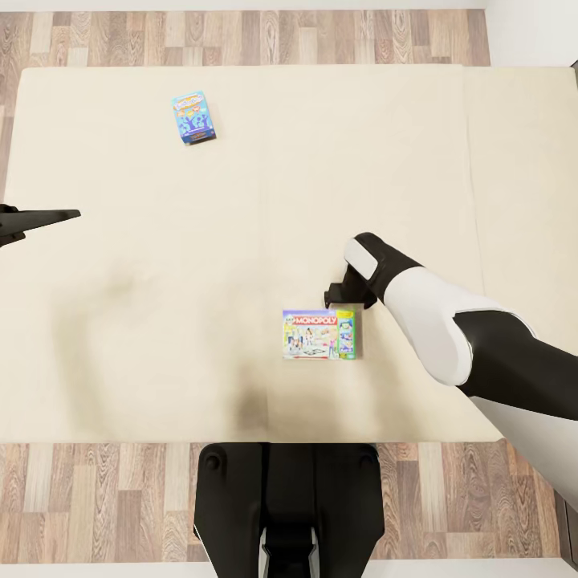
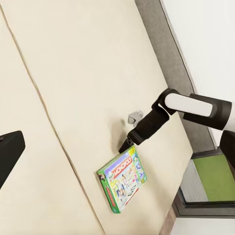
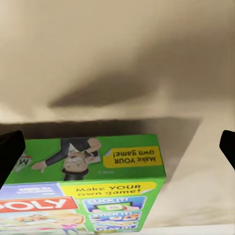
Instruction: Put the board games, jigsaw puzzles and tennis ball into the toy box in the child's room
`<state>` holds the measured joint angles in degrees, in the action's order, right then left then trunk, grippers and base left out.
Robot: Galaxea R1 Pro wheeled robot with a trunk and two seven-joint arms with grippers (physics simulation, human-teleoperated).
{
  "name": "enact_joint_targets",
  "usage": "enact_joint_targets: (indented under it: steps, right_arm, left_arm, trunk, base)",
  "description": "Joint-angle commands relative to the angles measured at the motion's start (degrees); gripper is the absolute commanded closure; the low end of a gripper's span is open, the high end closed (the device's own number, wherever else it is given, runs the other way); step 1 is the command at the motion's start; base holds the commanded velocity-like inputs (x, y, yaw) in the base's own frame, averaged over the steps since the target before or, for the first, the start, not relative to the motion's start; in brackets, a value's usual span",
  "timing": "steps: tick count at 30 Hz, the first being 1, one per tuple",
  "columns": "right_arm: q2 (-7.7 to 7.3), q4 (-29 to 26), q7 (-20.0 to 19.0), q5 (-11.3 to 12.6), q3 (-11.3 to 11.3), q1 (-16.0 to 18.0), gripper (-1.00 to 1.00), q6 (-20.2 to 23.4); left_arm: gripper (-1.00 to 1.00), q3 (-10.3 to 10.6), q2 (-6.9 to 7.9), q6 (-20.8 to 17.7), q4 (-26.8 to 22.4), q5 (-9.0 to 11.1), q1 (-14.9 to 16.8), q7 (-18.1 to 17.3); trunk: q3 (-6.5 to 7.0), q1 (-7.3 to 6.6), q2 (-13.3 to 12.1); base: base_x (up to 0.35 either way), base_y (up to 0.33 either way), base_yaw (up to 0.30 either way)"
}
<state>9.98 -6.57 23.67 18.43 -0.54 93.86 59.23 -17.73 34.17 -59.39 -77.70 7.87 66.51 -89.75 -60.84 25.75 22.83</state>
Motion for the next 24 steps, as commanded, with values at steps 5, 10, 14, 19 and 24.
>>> enact_joint_targets:
  steps: [5,10,14,19,24]
  right_arm:
    - [0.01,0.5,0.6,0.6,0.0,0.0,-1.0,0.2]
    - [0.01,1.7,0.6,0.6,0.0,0.0,-1.0,0.3]
    - [0.01,2.3,0.6,0.6,0.0,0.0,-1.0,0.3]
    - [0.01,2.6,0.6,0.6,0.0,0.0,-1.0,0.4]
    - [0.01,2.7,0.6,0.6,0.0,0.0,-1.0,0.4]
  left_arm:
    - [-1.0,0.0,0.02,-0.6,0.0,-0.1,0.0,-0.2]
    - [-1.0,0.0,0.02,-0.6,0.0,-0.1,0.0,-0.2]
    - [-1.0,0.0,0.02,-0.6,0.0,-0.1,0.0,-0.2]
    - [-1.0,0.0,0.02,-0.6,0.0,-0.1,0.0,-0.2]
    - [-1.0,-0.1,0.07,-0.6,0.0,-0.1,0.0,-0.2]
  trunk:
    - [-0.06,0.04,0.1]
    - [-0.06,0.04,0.1]
    - [-0.06,0.04,0.1]
    - [-0.06,0.04,0.1]
    - [-0.06,0.04,0.1]
  base:
    - [0.0,0.0,0.0]
    - [0.0,0.0,0.0]
    - [0.0,0.0,0.0]
    - [0.0,0.0,0.0]
    - [0.0,0.0,0.0]
